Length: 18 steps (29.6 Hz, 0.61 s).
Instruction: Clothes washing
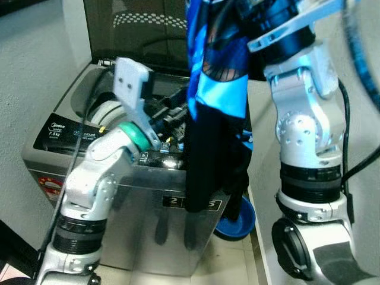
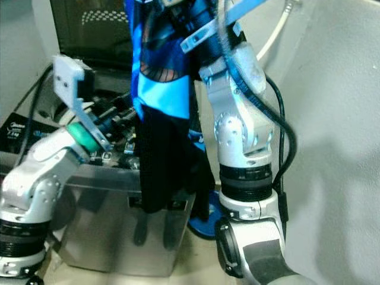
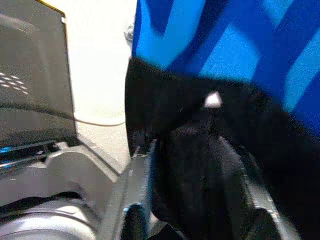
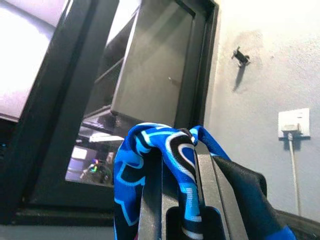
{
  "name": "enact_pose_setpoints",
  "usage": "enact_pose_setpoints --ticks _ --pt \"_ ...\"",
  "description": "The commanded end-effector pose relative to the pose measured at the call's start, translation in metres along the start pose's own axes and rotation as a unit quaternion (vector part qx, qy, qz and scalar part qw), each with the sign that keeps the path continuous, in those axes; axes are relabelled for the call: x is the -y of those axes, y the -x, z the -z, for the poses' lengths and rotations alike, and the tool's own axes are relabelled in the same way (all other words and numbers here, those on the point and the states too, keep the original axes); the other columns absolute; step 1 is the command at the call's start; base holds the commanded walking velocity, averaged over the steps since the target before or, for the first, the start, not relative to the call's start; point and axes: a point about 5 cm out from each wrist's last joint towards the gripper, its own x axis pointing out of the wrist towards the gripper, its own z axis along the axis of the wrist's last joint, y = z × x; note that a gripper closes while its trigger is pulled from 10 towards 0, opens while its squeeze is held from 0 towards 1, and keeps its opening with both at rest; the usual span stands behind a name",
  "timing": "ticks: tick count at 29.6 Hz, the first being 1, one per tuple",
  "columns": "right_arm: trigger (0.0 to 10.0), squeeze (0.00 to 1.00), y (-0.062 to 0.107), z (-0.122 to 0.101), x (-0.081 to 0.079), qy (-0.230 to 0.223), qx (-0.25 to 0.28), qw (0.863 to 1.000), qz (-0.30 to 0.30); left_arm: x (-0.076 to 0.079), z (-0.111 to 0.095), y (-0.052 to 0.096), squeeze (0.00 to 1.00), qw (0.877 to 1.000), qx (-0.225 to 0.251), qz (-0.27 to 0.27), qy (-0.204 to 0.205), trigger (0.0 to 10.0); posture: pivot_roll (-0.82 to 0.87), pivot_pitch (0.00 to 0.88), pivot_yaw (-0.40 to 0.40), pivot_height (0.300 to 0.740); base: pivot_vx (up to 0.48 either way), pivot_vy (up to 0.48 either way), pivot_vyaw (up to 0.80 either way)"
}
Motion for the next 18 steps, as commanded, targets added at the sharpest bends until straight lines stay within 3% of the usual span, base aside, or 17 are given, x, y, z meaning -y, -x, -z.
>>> enact_pose_setpoints --ticks 1,6,7,8,11,12,15,18 --pt "10.0 0.00 -0.005 -0.009 0.002 -0.003 0.016 1.000 -0.009 0.005 0.002 -0.005 1.00 1.000 -0.006 0.015 0.009 10.0 0.02 0.001 -0.015 0.740 0.000 0.000 0.00" --pt "10.0 0.00 -0.006 -0.011 0.000 -0.031 0.021 0.999 -0.019 0.012 0.015 -0.008 1.00 0.998 -0.032 0.051 0.032 10.0 0.03 0.002 -0.019 0.740 0.000 0.000 0.00" --pt "10.0 0.00 -0.005 -0.011 -0.001 -0.037 0.021 0.999 -0.023 0.018 0.017 -0.008 1.00 0.994 -0.043 0.085 0.046 10.0 0.03 0.004 -0.019 0.740 0.000 0.000 0.00" --pt "10.0 0.00 -0.004 -0.010 -0.001 -0.045 0.016 0.998 -0.027 0.030 0.017 -0.006 0.91 0.987 -0.051 0.147 0.050 10.0 0.03 0.004 -0.019 0.740 0.000 0.000 0.00" --pt "10.0 0.00 -0.003 -0.009 -0.001 -0.047 0.014 0.998 -0.028 0.034 0.017 -0.005 0.91 0.984 -0.053 0.164 0.052 10.0 0.03 0.004 -0.019 0.740 0.000 0.000 0.00" --pt "10.0 0.00 0.000 -0.003 0.002 -0.047 0.002 0.999 -0.022 0.041 0.016 0.001 0.00 0.979 -0.052 0.192 0.050 10.0 0.02 0.007 -0.017 0.740 0.000 0.000 0.00" --pt "10.0 0.00 0.012 0.012 0.007 -0.040 -0.031 0.999 -0.003 0.048 0.015 0.013 0.00 0.975 -0.052 0.214 0.040 10.0 0.02 0.011 -0.013 0.740 0.000 0.000 0.00" --pt "10.0 0.00 0.024 0.024 0.010 -0.028 -0.062 0.998 0.011 0.045 0.014 0.021 0.00 0.979 -0.053 0.193 0.026 10.0 0.02 0.016 -0.014 0.740 0.000 0.000 0.00"
